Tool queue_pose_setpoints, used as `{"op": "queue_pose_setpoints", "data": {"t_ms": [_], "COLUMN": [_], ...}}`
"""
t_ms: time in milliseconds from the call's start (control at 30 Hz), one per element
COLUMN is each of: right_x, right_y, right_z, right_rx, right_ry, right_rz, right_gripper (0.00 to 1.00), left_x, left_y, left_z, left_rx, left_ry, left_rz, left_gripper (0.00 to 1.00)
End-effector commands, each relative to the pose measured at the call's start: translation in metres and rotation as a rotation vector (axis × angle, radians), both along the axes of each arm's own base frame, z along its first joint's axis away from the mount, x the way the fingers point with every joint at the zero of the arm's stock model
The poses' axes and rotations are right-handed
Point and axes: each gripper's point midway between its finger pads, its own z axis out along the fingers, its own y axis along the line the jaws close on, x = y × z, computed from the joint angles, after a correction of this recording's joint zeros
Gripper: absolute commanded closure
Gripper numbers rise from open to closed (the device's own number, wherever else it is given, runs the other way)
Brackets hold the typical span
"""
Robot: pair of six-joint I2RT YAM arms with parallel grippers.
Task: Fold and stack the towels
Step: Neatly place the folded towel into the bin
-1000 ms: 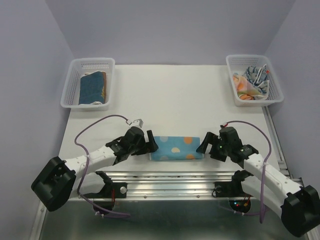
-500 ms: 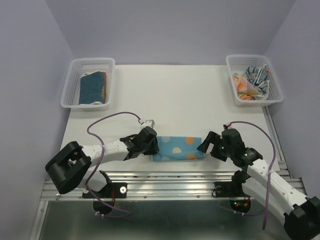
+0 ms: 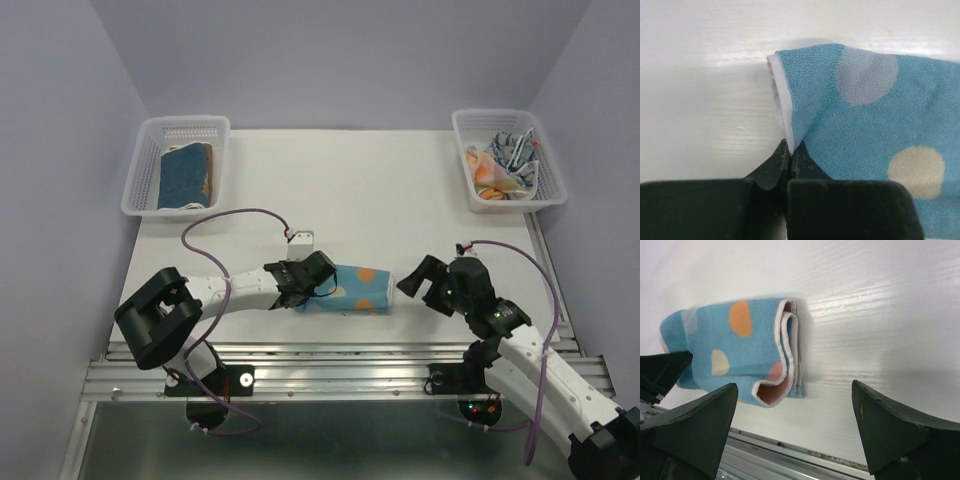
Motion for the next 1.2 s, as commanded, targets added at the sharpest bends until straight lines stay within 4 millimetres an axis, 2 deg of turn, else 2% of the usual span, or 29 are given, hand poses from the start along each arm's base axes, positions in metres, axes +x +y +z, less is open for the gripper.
{"op": "queue_pose_setpoints", "data": {"t_ms": [0,67,133,200,233,267,300,367,400,433,500,533,600,667,800,833,867,900,933,967,1033,1067,1100,1167], "right_x": [0.028,0.031,0.033,0.035,0.036,0.037,0.038,0.037,0.037,0.037,0.038,0.039,0.042,0.043,0.047,0.049,0.049,0.048,0.049,0.050,0.051,0.051,0.049,0.049], "right_y": [0.006,0.006,0.001,-0.001,-0.001,0.000,0.002,0.003,0.003,0.002,0.000,-0.003,-0.004,-0.008,-0.027,-0.032,-0.034,-0.038,-0.043,-0.045,-0.046,-0.047,-0.049,-0.056], "right_z": [0.044,0.052,0.052,0.051,0.049,0.049,0.048,0.044,0.042,0.039,0.034,0.032,0.034,0.037,0.038,0.040,0.040,0.041,0.041,0.042,0.044,0.044,0.043,0.043], "right_rx": [0.053,0.040,0.002,-0.014,-0.017,-0.013,-0.009,-0.018,-0.022,-0.031,-0.045,-0.054,-0.066,-0.088,-0.162,-0.179,-0.187,-0.194,-0.207,-0.205,-0.205,-0.209,-0.217,-0.240], "right_ry": [-0.155,-0.169,-0.165,-0.170,-0.171,-0.181,-0.183,-0.170,-0.163,-0.156,-0.145,-0.144,-0.152,-0.156,-0.158,-0.166,-0.165,-0.162,-0.166,-0.173,-0.176,-0.172,-0.157,-0.154], "right_rz": [-0.042,-0.037,-0.043,-0.047,-0.048,-0.045,-0.039,-0.024,-0.024,-0.025,-0.033,-0.046,-0.057,-0.064,-0.142,-0.170,-0.179,-0.195,-0.222,-0.237,-0.248,-0.248,-0.256,-0.291], "right_gripper": [0.00,0.00,0.00,0.00,0.00,0.00,0.00,0.00,0.00,0.00,0.00,0.00,0.00,0.00,0.00,0.00,0.00,0.00,0.00,0.00,0.00,0.00,0.00,0.00], "left_x": [0.033,0.055,0.072,0.081,0.092,0.094,0.102,0.104,0.105,0.109,0.116,0.129,0.143,0.149,0.168,0.169,0.177,0.187,0.195,0.202,0.211,0.208,0.215,0.218], "left_y": [0.036,0.032,0.039,0.044,0.034,0.031,0.021,0.014,0.014,0.015,0.017,0.030,0.036,0.039,0.041,0.044,0.050,0.046,0.045,0.037,0.031,0.035,0.041,0.052], "left_z": [0.038,0.057,0.075,0.088,0.098,0.101,0.111,0.115,0.124,0.134,0.147,0.167,0.188,0.198,0.193,0.186,0.189,0.204,0.202,0.221,0.219,0.208,0.221,0.207], "left_rx": [0.199,0.222,0.283,0.398,0.374,0.427,0.414,0.448,0.462,0.525,0.510,0.502,0.446,0.500,0.597,0.614,0.624,0.641,0.646,0.621,0.679,0.709,0.769,0.845], "left_ry": [-0.182,-0.234,-0.283,-0.310,-0.361,-0.362,-0.416,-0.445,-0.473,-0.507,-0.547,-0.600,-0.655,-0.670,-0.643,-0.605,-0.598,-0.631,-0.623,-0.668,-0.645,-0.577,-0.567,-0.476], "left_rz": [0.093,0.054,0.057,-0.038,-0.076,-0.213,-0.260,-0.415,-0.464,-0.536,-0.588,-0.570,-0.619,-0.670,-0.785,-0.827,-0.832,-0.862,-0.877,-0.913,-1.022,-1.085,-1.072,-1.140], "left_gripper": [1.00,1.00,1.00,1.00,1.00,1.00,1.00,1.00,1.00,1.00,1.00,1.00,1.00,1.00,1.00,1.00,1.00,1.00,1.00,1.00,1.00,1.00,1.00,1.00]}}
